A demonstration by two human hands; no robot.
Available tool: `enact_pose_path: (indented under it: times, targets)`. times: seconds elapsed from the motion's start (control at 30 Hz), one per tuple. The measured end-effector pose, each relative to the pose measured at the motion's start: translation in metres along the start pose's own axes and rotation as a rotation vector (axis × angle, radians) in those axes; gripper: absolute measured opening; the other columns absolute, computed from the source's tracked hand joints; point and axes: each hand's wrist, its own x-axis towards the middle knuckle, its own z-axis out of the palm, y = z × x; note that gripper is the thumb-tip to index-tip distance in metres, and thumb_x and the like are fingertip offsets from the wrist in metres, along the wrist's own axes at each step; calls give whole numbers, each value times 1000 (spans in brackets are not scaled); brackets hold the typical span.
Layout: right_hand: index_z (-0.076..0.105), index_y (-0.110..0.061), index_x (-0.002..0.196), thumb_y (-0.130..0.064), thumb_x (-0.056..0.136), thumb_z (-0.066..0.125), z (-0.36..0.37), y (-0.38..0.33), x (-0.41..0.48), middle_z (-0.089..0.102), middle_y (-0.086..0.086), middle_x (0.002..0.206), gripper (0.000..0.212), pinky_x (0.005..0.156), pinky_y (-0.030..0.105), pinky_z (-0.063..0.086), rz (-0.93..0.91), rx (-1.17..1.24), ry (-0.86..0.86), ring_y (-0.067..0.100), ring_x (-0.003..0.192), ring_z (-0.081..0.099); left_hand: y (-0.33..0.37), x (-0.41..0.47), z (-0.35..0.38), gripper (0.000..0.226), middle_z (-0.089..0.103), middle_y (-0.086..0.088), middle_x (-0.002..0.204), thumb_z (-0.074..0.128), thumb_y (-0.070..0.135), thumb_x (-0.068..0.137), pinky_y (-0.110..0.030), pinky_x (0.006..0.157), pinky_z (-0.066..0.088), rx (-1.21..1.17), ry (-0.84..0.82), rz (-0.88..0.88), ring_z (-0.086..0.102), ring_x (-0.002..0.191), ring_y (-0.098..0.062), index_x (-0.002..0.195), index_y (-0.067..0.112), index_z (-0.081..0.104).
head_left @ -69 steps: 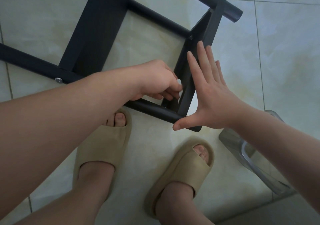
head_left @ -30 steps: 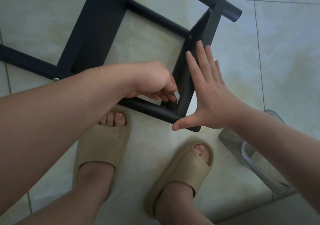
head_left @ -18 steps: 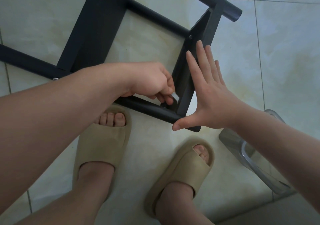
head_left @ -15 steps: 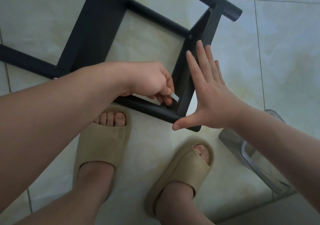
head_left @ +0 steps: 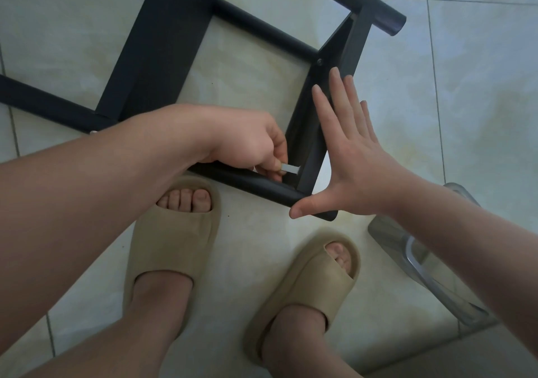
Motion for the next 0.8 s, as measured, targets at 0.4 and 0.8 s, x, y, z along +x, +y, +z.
enact_pose_path:
  times: [0.4, 0.8]
  targets:
    - [-16, -14, 160, -99, 50, 55, 1, 3, 0, -33, 3, 164, 157, 122, 46, -16, -16, -6, 18, 20, 148, -37, 3, -3, 2, 19, 63, 14, 60, 68, 19, 92, -27, 64, 39, 134, 18, -42, 57, 65, -9, 74, 26, 70]
    - [28, -23, 159, -47, 94, 65, -38, 4, 1, 3, -5, 170, 78, 124, 37, 16, 117, 207, 231, 18, 155, 8, 17, -32, -29, 10, 73, 15, 79, 55, 30, 101, -28, 66, 46, 214, 570, 96, 61, 72, 0, 92, 31, 59]
